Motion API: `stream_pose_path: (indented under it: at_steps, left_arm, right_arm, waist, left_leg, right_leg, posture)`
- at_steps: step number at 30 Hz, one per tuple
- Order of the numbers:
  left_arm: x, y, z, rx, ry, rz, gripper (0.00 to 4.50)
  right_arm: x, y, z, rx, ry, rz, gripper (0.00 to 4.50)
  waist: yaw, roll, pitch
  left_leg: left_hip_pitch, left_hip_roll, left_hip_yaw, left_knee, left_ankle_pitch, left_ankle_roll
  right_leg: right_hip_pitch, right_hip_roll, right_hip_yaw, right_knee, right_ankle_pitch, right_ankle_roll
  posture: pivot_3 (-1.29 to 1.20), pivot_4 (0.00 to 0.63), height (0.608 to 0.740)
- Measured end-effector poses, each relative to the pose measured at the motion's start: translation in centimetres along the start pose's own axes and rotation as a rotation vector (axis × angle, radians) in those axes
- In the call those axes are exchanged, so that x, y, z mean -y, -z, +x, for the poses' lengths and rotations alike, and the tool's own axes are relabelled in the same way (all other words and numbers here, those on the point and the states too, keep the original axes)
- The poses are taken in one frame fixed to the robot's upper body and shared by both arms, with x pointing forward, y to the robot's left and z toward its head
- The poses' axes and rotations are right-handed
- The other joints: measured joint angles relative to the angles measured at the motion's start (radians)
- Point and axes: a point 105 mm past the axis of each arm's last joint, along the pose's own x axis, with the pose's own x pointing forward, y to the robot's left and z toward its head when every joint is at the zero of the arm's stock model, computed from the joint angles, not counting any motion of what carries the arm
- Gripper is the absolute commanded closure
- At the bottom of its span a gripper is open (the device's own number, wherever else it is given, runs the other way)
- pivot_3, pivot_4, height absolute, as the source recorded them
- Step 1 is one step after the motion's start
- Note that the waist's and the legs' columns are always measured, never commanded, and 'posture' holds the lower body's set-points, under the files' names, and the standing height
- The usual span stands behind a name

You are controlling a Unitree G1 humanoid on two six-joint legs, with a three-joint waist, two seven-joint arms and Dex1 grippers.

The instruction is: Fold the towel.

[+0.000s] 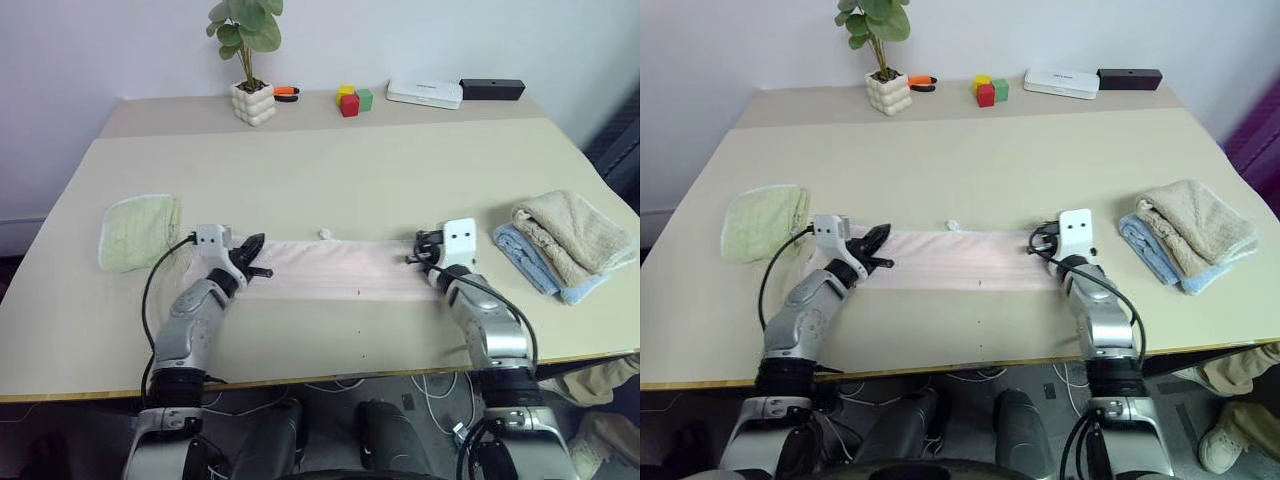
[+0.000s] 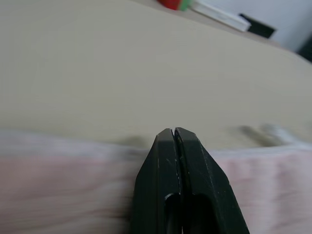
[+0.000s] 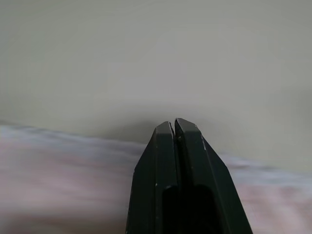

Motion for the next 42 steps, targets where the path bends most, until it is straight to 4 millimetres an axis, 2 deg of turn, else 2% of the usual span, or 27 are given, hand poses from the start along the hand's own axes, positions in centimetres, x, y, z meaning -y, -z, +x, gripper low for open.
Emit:
stream_pose_path:
  at_steps: [3, 6, 9, 13, 18, 21, 25, 29, 31, 34, 36, 38, 42]
  left_arm:
    - [-1.5, -0.7, -0.6, 0.006, -0.030, 0.007, 4.50]
    - [-1.0, -0.8, -0.9, -0.001, 0.055, -0.063, 3.63]
    - [-0.5, -1.2, -1.2, 0.001, 0.121, -0.102, 2.24]
    - [0.3, -2.3, -1.4, 0.023, 0.201, -0.080, 0.06]
    - [0.4, -4.4, -2.6, 0.029, 0.383, 0.042, 0.06]
    - [1.1, -5.0, -2.9, 0.025, 0.502, 0.086, 0.06]
    - [1.9, -6.5, -3.1, 0.030, 0.652, 0.132, 0.06]
    - [3.6, -8.5, -3.7, 0.037, 0.850, 0.196, 0.06]
    - [4.3, -8.8, -3.8, 0.033, 0.923, 0.218, 0.06]
    - [5.2, -8.1, -4.0, -0.012, 1.024, 0.227, 0.06]
    - [5.6, -7.6, -4.2, -0.039, 1.062, 0.232, 0.06]
    - [5.8, -7.4, -4.3, -0.046, 1.087, 0.239, 0.06]
    - [6.5, -7.8, -4.6, -0.046, 1.133, 0.255, 0.06]
  right_arm:
    - [0.5, 0.0, 0.0, 0.002, 0.001, 0.000, 4.45]
    - [0.2, -0.3, -0.2, 0.020, -0.061, 0.067, 3.58]
    - [0.2, -0.6, -0.4, 0.040, -0.109, 0.114, 2.15]
    - [0.7, -1.9, -1.0, 0.084, -0.144, 0.190, 0.03]
    - [2.4, -5.2, -4.4, 0.128, -0.207, 0.457, 0.03]
    - [2.3, -5.8, -6.5, 0.107, -0.254, 0.542, 0.03]
    - [1.1, -4.0, -10.1, -0.021, -0.344, 0.599, 0.03]
    - [2.2, -2.9, -13.0, -0.081, -0.292, 0.653, 0.03]
    - [2.3, -2.0, -13.9, -0.119, -0.262, 0.677, 0.03]
    - [2.3, -0.8, -14.5, -0.166, -0.208, 0.729, 0.03]
    - [2.3, -0.8, -14.6, -0.163, -0.191, 0.743, 0.03]
    - [1.5, -0.6, -14.7, -0.175, -0.205, 0.757, 0.03]
    - [0.4, 0.4, -14.6, -0.223, -0.196, 0.775, 0.03]
  waist:
    - [-0.002, 0.000, 0.000]
    - [-0.002, 0.000, 0.000]
    - [-0.003, 0.000, 0.000]
    - [-0.003, 0.000, 0.001]
    - [0.000, 0.000, 0.001]
    - [0.001, 0.000, 0.001]
    - [0.006, 0.000, 0.001]
    - [0.006, 0.000, 0.001]
    - [0.006, 0.000, 0.001]
    - [-0.001, 0.001, 0.001]
    - [-0.003, 0.000, 0.001]
    - [-0.002, 0.000, 0.001]
    - [0.013, 0.000, 0.001]
  left_leg:
    - [0.000, 0.000, 0.000, 0.000, 0.000, 0.000]
    - [-0.001, 0.000, 0.000, 0.000, 0.000, 0.000]
    - [-0.001, 0.000, 0.000, 0.000, 0.000, 0.001]
    - [-0.001, 0.000, 0.000, 0.000, 0.000, 0.000]
    - [-0.003, 0.000, -0.001, -0.001, -0.001, 0.000]
    - [-0.003, 0.000, -0.002, -0.002, -0.001, 0.000]
    - [-0.005, 0.000, -0.001, -0.002, -0.001, 0.001]
    - [-0.006, 0.000, -0.001, -0.002, -0.001, 0.001]
    - [-0.007, 0.000, -0.001, -0.002, -0.002, 0.001]
    - [-0.008, 0.000, -0.001, -0.003, -0.002, 0.002]
    - [-0.013, 0.000, -0.001, -0.003, -0.002, 0.002]
    - [-0.019, 0.000, -0.001, -0.004, -0.001, 0.003]
    - [-0.019, 0.000, -0.001, -0.003, -0.002, 0.005]
  right_leg:
    - [0.000, 0.000, 0.000, 0.000, 0.000, 0.001]
    - [0.000, 0.000, 0.000, 0.000, 0.001, 0.001]
    - [0.000, -0.001, 0.000, 0.000, 0.001, 0.001]
    - [-0.001, -0.001, 0.001, 0.000, 0.001, 0.001]
    - [-0.002, -0.002, 0.001, -0.001, -0.002, -0.002]
    - [-0.002, -0.002, 0.001, -0.002, -0.004, -0.004]
    - [-0.004, -0.004, 0.001, -0.002, -0.008, -0.005]
    - [-0.004, -0.004, 0.000, -0.003, -0.008, -0.005]
    - [-0.004, -0.005, 0.001, -0.004, -0.008, -0.005]
    - [-0.005, -0.005, 0.001, -0.006, -0.008, -0.005]
    - [-0.010, -0.005, 0.000, -0.006, -0.008, -0.005]
    - [-0.017, -0.005, -0.001, -0.005, -0.007, -0.005]
    - [-0.018, -0.005, -0.002, -0.003, -0.007, -0.004]
  posture:
    - [0.00, 0.150, 0.740]
    - [0.00, 0.150, 0.740]
    - [0.00, 0.150, 0.740]
    - [0.00, 0.150, 0.740]
    - [0.00, 0.150, 0.740]
    - [0.00, 0.150, 0.740]
    - [0.00, 0.150, 0.740]
    - [0.00, 0.150, 0.740]
    - [0.00, 0.150, 0.740]
    - [0.00, 0.150, 0.740]
    - [0.00, 0.150, 0.740]
    - [0.00, 0.150, 0.740]
    - [0.00, 0.150, 0.740]
